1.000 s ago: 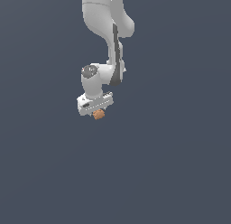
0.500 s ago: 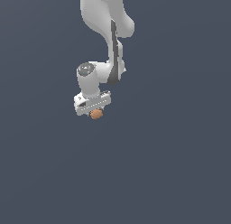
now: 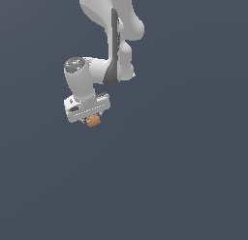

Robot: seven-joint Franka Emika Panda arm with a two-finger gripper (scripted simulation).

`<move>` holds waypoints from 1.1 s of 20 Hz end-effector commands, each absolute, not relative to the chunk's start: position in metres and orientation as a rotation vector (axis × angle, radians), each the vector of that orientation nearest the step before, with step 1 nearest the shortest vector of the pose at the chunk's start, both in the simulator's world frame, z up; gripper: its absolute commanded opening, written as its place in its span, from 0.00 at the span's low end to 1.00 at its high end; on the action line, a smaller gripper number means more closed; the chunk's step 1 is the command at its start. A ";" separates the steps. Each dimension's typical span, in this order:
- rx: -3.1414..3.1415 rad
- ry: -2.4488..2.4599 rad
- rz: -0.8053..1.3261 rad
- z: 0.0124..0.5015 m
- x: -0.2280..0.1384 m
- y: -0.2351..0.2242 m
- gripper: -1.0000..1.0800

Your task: Pick up the object and move it to a goal position.

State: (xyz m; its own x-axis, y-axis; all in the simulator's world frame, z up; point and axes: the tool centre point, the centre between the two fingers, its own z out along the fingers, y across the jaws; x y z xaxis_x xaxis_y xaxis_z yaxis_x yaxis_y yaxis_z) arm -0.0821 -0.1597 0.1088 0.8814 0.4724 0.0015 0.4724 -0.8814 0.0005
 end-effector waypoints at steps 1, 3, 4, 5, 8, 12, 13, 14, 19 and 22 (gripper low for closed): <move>3.047 0.765 0.002 0.127 -0.072 -0.173 0.00; 3.047 0.765 0.002 0.142 -0.063 -0.185 0.00; 3.047 0.766 0.002 0.149 -0.059 -0.190 0.00; 3.047 0.766 0.002 0.156 -0.055 -0.195 0.00; 3.047 0.766 0.001 0.174 -0.044 -0.209 0.00; 3.047 0.766 0.001 0.192 -0.032 -0.223 0.00; 3.047 0.766 0.001 0.195 -0.030 -0.226 0.00; 3.047 0.766 0.000 0.198 -0.027 -0.228 0.00; 3.047 0.766 0.000 0.209 -0.020 -0.236 0.00; 3.047 0.766 0.000 0.211 -0.018 -0.239 0.00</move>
